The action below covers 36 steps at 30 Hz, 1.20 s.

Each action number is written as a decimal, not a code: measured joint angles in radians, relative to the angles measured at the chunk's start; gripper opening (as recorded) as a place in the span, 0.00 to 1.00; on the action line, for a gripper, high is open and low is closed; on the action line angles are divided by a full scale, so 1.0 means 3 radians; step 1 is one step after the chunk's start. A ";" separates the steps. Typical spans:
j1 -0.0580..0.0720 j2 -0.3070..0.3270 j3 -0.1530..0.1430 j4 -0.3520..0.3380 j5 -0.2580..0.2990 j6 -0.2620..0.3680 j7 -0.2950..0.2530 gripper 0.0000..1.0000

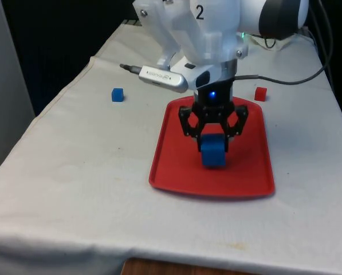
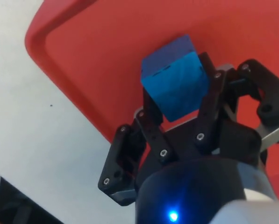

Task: Pick up the largest block and place it onto the tray.

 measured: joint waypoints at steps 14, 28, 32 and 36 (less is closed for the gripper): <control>-0.0010 0.0040 0.0053 -0.0043 0.0007 0.0117 -0.0180 0.15; -0.0010 0.0037 0.0060 -0.0053 0.0007 0.0123 -0.0173 1.00; -0.0010 0.0030 0.0057 -0.0053 0.0007 0.0123 -0.0170 1.00; -0.0007 -0.0017 0.0027 -0.0047 -0.0003 0.0103 -0.0173 1.00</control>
